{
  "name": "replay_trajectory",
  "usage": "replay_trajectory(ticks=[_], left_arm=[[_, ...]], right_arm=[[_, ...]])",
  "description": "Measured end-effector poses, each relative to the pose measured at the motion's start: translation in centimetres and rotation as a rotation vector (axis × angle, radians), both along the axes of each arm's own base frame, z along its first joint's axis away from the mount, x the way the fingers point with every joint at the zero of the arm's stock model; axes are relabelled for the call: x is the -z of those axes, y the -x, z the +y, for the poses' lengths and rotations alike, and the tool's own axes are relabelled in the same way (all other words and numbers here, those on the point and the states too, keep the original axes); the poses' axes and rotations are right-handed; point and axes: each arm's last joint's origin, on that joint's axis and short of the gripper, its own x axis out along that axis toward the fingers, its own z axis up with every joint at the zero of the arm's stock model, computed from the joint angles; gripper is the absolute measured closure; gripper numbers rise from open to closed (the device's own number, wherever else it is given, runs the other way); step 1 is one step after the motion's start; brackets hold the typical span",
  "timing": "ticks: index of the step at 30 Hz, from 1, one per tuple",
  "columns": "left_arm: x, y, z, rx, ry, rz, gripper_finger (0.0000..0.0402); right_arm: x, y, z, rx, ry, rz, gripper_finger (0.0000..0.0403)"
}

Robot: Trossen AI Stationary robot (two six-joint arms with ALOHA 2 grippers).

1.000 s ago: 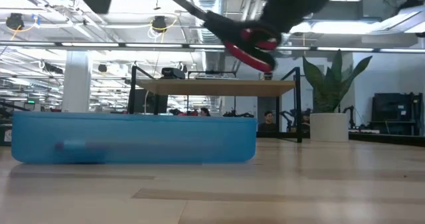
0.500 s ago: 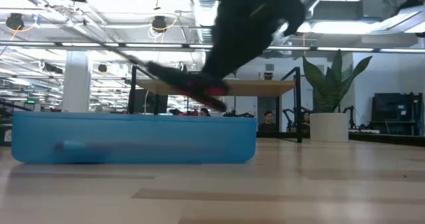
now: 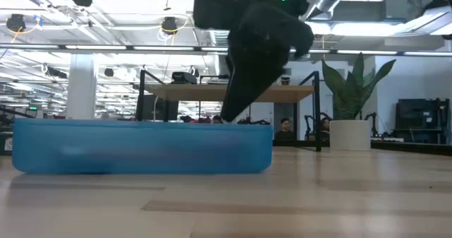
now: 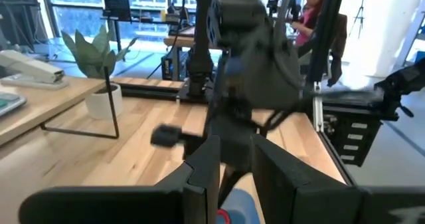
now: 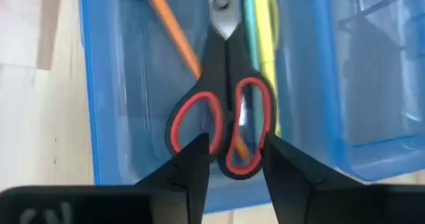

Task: Pack school essentials
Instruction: Put the green sticky note into the blue supply box

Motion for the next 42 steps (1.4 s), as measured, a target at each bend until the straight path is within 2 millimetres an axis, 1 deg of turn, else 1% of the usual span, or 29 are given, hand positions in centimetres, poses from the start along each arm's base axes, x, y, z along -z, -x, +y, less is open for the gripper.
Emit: replay_trajectory(ticks=[3,6,10,12,17,19,22,26,29,32,37,42], left_arm=[[0.3,0.0,0.0,-0.003,0.014,0.021,0.0332],[0.9,0.1,0.1,-0.03,0.049,0.06,0.0332],[2.0,0.4,0.5,-0.099,0.099,0.129,0.0332],[2.6,0.5,0.8,-0.131,0.136,0.161,0.0332],[4.1,0.6,2.1,-0.25,0.257,0.244,0.0332],[4.9,0.6,3.0,-0.312,0.3,0.304,0.0332],[6.1,0.9,4.5,-0.413,0.374,0.422,0.0332],[7.0,1.2,6.8,-0.541,0.398,0.568,0.0332],[6.7,1.2,8.6,-0.621,0.401,0.656,0.0332],[6.2,1.2,10.4,-0.673,0.348,0.77,0.033],[5.7,1.0,12.8,-0.633,0.204,0.964,0.0315],[5.4,0.9,14.6,-0.579,0.08,1.054,0.0288]], right_arm=[[-1.3,0.4,-0.1,0.003,-0.005,-0.013,0.0236],[-2.7,1.2,0.0,0.016,-0.008,-0.032,0.0235],[-4.4,3.4,0.4,0.031,0.022,-0.121,0.0246],[-4.3,4.9,0.4,0.042,-0.001,-0.158,0.0253],[-3.3,8.7,-0.4,0.099,-0.1,-0.289,0.0264],[-2.7,9.9,-0.8,0.129,-0.128,-0.339,0.0267],[-2.1,11.1,-1.1,0.146,-0.166,-0.394,0.027],[-1.6,11.5,-1.1,0.146,-0.182,-0.42,0.027],[-1.4,11.3,-1.1,0.149,-0.183,-0.429,0.0269],[-1.3,11.2,-1.1,0.139,-0.175,-0.431,0.027],[-1.6,11.0,-1.2,0.135,-0.176,-0.454,0.0272],[-1.6,11.0,-1.2,0.133,-0.176,-0.458,0.0273]])
